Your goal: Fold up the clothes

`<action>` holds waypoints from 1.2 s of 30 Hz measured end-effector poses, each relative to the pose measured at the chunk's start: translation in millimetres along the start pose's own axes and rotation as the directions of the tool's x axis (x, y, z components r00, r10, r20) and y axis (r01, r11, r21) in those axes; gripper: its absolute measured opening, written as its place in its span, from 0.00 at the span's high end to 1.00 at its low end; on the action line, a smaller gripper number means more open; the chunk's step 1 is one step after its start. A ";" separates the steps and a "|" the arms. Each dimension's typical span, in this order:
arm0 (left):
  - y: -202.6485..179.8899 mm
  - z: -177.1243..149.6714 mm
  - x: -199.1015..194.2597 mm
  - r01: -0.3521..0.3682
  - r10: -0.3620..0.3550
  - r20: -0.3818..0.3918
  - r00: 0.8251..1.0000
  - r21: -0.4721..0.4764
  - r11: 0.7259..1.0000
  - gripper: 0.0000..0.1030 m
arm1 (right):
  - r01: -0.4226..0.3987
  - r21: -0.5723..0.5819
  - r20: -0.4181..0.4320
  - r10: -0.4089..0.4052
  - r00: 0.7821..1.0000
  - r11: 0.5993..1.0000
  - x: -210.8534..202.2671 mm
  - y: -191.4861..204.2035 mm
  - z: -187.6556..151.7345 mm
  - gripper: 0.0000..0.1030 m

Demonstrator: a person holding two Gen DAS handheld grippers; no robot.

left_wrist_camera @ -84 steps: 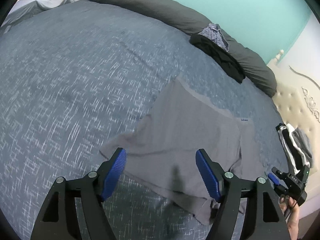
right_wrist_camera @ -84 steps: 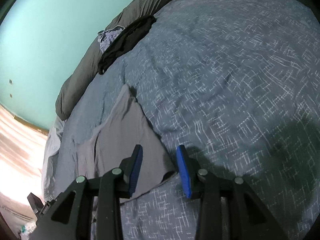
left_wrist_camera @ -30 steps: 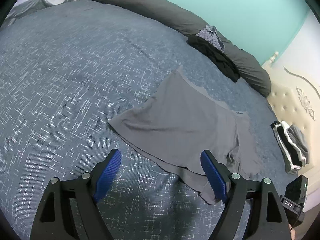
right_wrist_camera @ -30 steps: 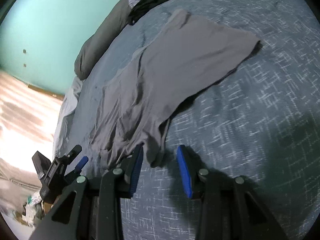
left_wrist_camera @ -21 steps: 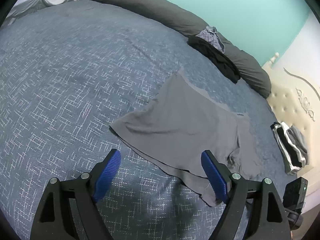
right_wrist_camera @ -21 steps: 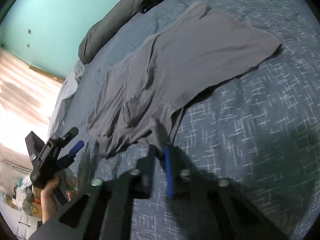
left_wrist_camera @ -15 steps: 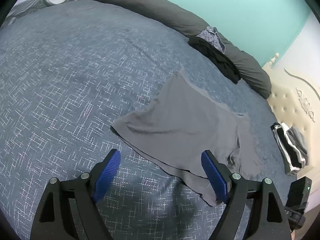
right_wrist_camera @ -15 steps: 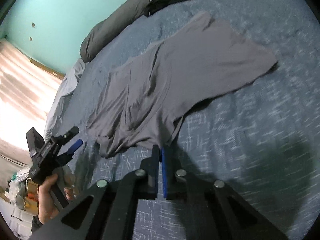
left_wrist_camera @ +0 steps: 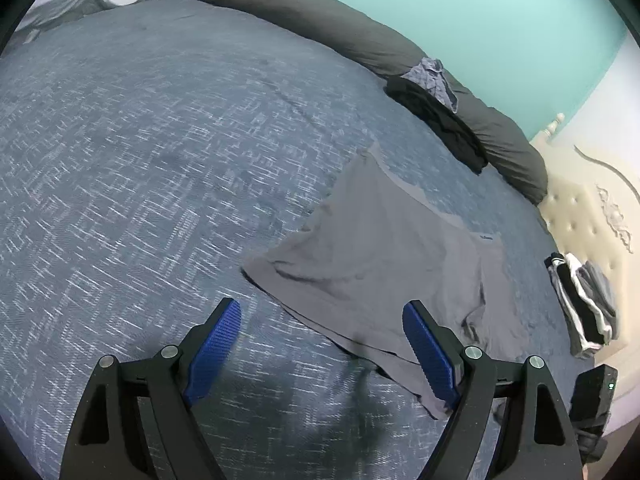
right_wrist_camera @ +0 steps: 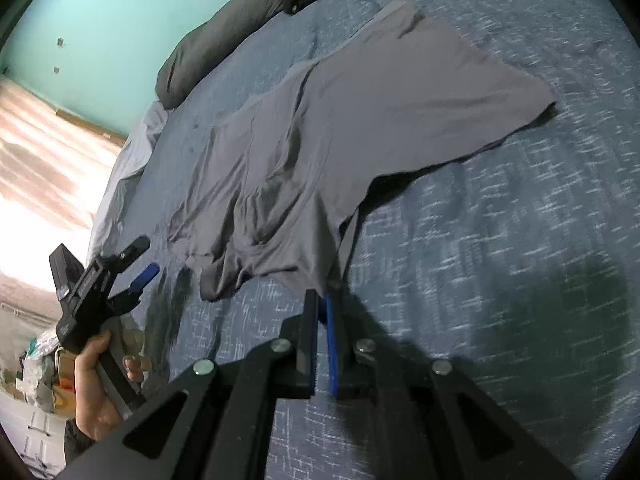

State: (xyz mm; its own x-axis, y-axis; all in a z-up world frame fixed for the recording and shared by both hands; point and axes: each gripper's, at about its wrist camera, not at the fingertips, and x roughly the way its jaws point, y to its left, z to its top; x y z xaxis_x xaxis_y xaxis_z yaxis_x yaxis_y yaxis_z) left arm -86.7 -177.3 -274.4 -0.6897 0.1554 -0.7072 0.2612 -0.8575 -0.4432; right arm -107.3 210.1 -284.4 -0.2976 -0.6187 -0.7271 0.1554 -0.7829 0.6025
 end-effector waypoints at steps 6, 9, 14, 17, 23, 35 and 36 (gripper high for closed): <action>9.4 5.5 2.7 -0.050 0.050 -0.009 0.999 -0.003 0.999 0.16 | 0.013 0.043 0.061 -0.016 0.998 0.999 -26.3 -7.3 7.3 0.94; 14.2 9.3 6.0 -0.061 0.061 -0.017 0.998 -0.002 0.998 0.16 | 0.002 0.068 0.119 -0.010 0.993 0.998 -39.7 -13.5 13.2 0.94; 20.8 15.6 11.0 -0.067 0.067 -0.021 0.998 0.004 0.998 0.17 | -0.033 0.105 0.161 0.015 0.987 0.994 -42.8 -24.1 20.9 0.94; 23.4 18.0 13.2 -0.072 0.072 -0.021 0.997 0.009 0.997 0.19 | -0.047 0.115 0.172 0.026 0.985 0.992 -38.2 -26.2 25.6 0.94; 23.9 22.0 21.0 -0.076 0.076 -0.029 0.997 0.025 0.997 0.37 | -0.065 0.128 0.178 0.041 0.983 0.990 -27.5 -25.6 31.5 0.94; 17.3 20.2 37.4 -0.053 0.061 -0.086 0.994 0.089 0.995 0.89 | -0.065 0.143 0.180 0.039 0.983 0.988 -26.5 -36.3 34.5 0.94; 16.0 19.6 37.6 -0.050 0.059 -0.089 0.994 0.097 0.994 0.90 | -0.065 0.146 0.180 0.038 0.983 0.987 -26.4 -36.6 34.2 0.94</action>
State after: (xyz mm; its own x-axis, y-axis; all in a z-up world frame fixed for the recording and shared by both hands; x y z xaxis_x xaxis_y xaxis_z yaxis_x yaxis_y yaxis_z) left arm -121.7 -194.8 -297.2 -0.6101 0.1480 -0.7783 0.2289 -0.9076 -0.3520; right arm -137.4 257.4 -276.1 -0.4563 -0.6261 -0.6323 0.0354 -0.7228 0.6902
